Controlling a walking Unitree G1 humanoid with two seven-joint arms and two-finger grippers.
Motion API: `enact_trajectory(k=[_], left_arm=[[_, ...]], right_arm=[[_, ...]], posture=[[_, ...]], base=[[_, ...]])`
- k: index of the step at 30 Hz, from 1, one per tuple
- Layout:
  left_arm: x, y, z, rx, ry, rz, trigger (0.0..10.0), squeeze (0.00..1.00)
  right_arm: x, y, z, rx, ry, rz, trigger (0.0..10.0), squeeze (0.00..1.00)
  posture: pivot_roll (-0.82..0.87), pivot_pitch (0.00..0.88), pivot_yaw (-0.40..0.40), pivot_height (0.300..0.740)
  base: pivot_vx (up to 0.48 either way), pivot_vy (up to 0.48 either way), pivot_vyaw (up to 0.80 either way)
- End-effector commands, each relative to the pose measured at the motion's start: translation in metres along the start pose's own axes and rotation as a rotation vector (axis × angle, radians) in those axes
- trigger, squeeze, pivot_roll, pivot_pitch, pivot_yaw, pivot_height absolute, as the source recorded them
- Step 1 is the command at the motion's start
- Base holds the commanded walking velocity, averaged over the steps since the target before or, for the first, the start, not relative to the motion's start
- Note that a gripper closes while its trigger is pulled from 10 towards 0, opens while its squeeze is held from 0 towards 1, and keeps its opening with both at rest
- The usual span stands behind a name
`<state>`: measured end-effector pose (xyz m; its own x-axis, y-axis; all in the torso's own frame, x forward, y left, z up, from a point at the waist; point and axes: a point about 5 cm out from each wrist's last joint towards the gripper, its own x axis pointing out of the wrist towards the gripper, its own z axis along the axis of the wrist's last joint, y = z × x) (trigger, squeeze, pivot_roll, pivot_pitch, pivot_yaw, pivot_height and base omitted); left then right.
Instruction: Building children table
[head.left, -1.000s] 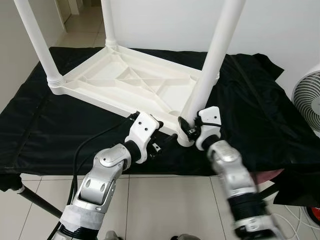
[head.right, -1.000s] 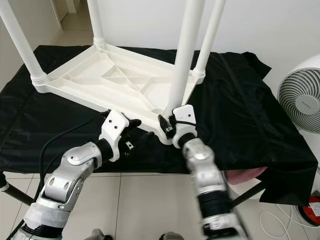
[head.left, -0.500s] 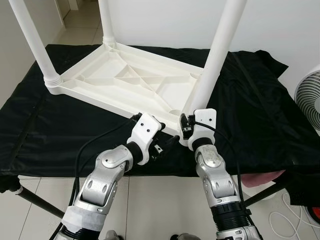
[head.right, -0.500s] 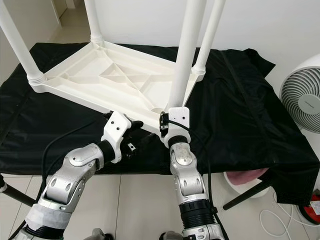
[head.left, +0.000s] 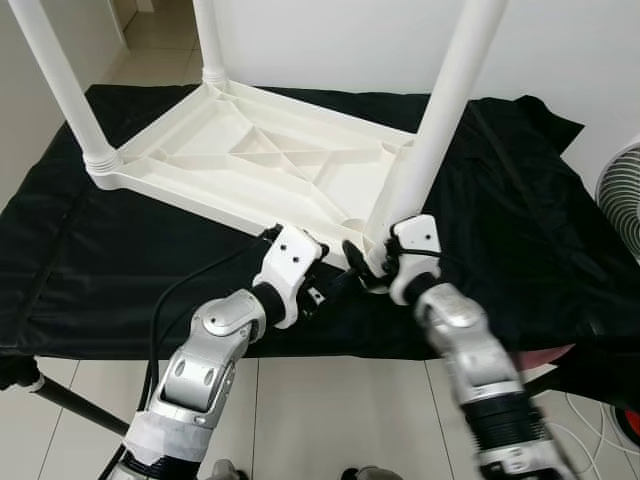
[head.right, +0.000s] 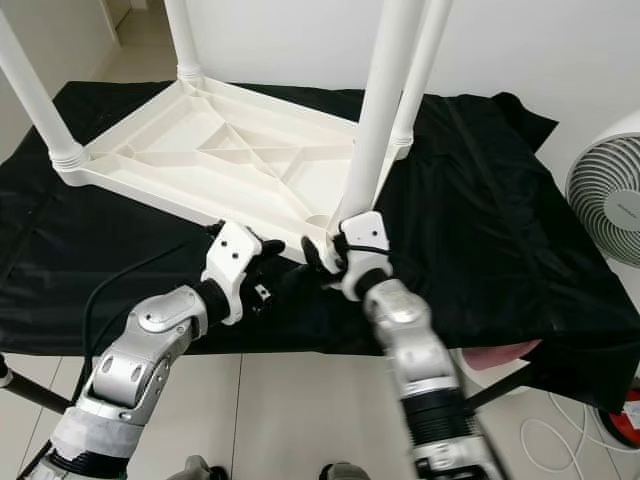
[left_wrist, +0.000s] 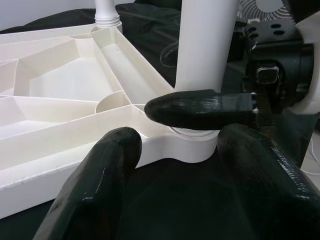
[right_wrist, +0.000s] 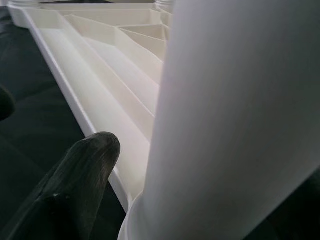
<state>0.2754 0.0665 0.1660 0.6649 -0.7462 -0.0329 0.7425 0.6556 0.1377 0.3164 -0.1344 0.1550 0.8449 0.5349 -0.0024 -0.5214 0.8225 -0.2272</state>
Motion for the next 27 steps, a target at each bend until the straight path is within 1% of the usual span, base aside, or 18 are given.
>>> enact_trajectory(k=[1, 2, 3, 4, 6, 9, 10, 11, 12, 14, 15, 20, 24, 25, 26, 27], left_arm=[[0.0, 0.004, 0.0, 0.002, 0.006, 0.058, 10.0, 0.0], [0.0, 0.004, 0.0, 0.002, 0.006, 0.058, 10.0, 0.0], [0.001, 0.004, 0.0, 0.004, 0.006, 0.059, 10.0, 0.0], [0.001, 0.004, 0.0, 0.004, 0.006, 0.059, 10.0, 0.0], [0.003, 0.004, 0.001, 0.003, 0.0, 0.059, 10.0, 0.0], [0.003, 0.004, 0.002, 0.005, -0.004, 0.06, 10.0, 0.0], [0.003, 0.004, 0.002, 0.005, -0.004, 0.06, 10.0, 0.0], [0.003, 0.004, 0.002, 0.007, -0.003, 0.063, 10.0, 0.0], [0.002, 0.005, 0.002, 0.008, -0.003, 0.064, 10.0, 0.0], [0.002, 0.005, 0.002, 0.008, -0.004, 0.066, 10.0, 0.0], [0.001, 0.006, 0.002, 0.009, -0.004, 0.069, 10.0, 0.0], [0.002, 0.005, 0.002, 0.008, -0.006, 0.069, 10.0, 0.0], [0.002, 0.004, 0.002, 0.006, -0.007, 0.066, 10.0, 0.0], [0.002, 0.004, 0.002, 0.005, -0.006, 0.063, 10.0, 0.0], [0.002, 0.004, 0.002, 0.005, -0.006, 0.063, 10.0, 0.0], [0.001, 0.003, 0.002, 0.005, -0.004, 0.059, 10.0, 0.0]], right_arm=[[0.003, 0.0, 0.001, -0.017, -0.014, 0.099, 10.0, 0.0], [0.003, 0.0, 0.001, -0.017, -0.014, 0.099, 10.0, 0.0], [0.006, -0.01, 0.001, -0.019, -0.008, 0.114, 10.0, 0.0], [0.006, -0.01, 0.001, -0.019, -0.008, 0.114, 10.0, 0.0], [0.009, -0.02, 0.002, -0.067, 0.005, 0.162, 10.0, 0.0], [0.009, -0.02, -0.004, -0.058, 0.046, 0.251, 10.0, 0.0], [0.009, -0.02, -0.004, -0.058, 0.046, 0.251, 10.0, 0.0], [0.009, -0.02, -0.007, -0.073, 0.065, 0.271, 9.5, 0.0], [0.008, -0.022, -0.009, -0.088, 0.077, 0.286, 4.2, 0.0], [0.007, -0.024, -0.01, -0.093, 0.084, 0.293, 4.2, 0.0], [0.007, -0.025, -0.012, -0.09, 0.09, 0.3, 0.0, 0.0], [0.005, -0.021, -0.02, -0.054, 0.099, 0.36, 0.0, 0.0], [0.005, -0.021, -0.022, -0.049, 0.097, 0.367, 0.0, 0.0], [0.006, -0.021, -0.022, -0.053, 0.092, 0.356, 4.9, 0.0], [0.006, -0.021, -0.022, -0.053, 0.092, 0.356, 4.9, 0.0], [0.007, -0.02, -0.021, -0.046, 0.084, 0.345, 10.0, 0.0]], posture=[[-0.08, 0.055, -0.006, 0.74], [-0.08, 0.055, -0.006, 0.74], [-0.08, 0.05, -0.009, 0.74], [-0.08, 0.05, -0.009, 0.74], [-0.08, 0.044, -0.012, 0.74], [-0.07, 0.039, -0.014, 0.74], [-0.07, 0.039, -0.014, 0.74], [-0.06, 0.033, -0.018, 0.74], [-0.06, 0.033, -0.018, 0.74], [-0.06, 0.033, -0.018, 0.74], [-0.06, 0.033, -0.018, 0.74], [-0.06, 0.025, -0.021, 0.74], [-0.06, 0.025, -0.018, 0.74], [-0.06, 0.025, -0.015, 0.74], [-0.06, 0.025, -0.015, 0.74], [-0.06, 0.028, -0.013, 0.74]], base=[[0.0, 0.0, 0.0], [0.0, 0.0, 0.0], [0.0, 0.0, 0.0], [0.0, 0.0, 0.0], [0.0, 0.0, 0.0], [0.0, 0.0, 0.0], [0.0, 0.0, 0.0], [0.0, 0.0, 0.0], [0.0, 0.0, 0.0], [0.0, 0.0, 0.0], [0.0, 0.0, 0.0], [0.0, 0.0, 0.0], [0.0, 0.0, 0.0], [0.0, 0.0, 0.0], [0.0, 0.0, 0.0], [0.0, 0.0, 0.0]])
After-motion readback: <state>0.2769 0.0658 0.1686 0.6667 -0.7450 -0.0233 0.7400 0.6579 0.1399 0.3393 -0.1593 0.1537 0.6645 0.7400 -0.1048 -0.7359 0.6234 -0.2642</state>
